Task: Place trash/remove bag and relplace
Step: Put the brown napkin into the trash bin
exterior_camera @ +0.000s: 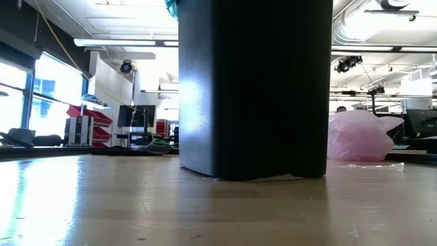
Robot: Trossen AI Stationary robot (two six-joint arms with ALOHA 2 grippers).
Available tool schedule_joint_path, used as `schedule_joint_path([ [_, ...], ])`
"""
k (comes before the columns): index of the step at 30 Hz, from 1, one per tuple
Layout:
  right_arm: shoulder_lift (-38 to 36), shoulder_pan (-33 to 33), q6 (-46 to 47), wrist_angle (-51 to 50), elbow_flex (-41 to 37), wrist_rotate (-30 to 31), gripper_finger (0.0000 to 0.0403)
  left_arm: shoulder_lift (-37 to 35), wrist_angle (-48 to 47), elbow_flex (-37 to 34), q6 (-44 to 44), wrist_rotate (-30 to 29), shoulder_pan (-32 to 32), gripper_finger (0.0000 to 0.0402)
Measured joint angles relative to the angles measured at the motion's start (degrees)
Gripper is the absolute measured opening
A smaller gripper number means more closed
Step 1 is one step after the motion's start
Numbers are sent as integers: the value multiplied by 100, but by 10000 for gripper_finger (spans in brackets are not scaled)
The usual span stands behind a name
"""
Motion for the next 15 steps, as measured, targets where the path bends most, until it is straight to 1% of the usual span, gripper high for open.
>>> schedule_joint_path([
  [3, 136, -11, -940, 1085, -5, -697, 0, 0, 2, 0, 0, 2, 0, 158],
  [6, 275, -66, -1397, 1733, -12, -1392, 0, 0, 5, 0, -4, 2, 0, 158],
  [8, 337, -160, -1416, 1930, -12, -1750, 0, 0, 5, 0, -35, 4, 0, 159],
  [12, 454, -391, -1183, 1843, -12, -2281, 2, 0, 4, 0, -64, 6, 0, 159],
  [15, 503, -533, -956, 1753, -21, -2552, 21, 0, 4, 0, -98, 7, 0, 159],
])
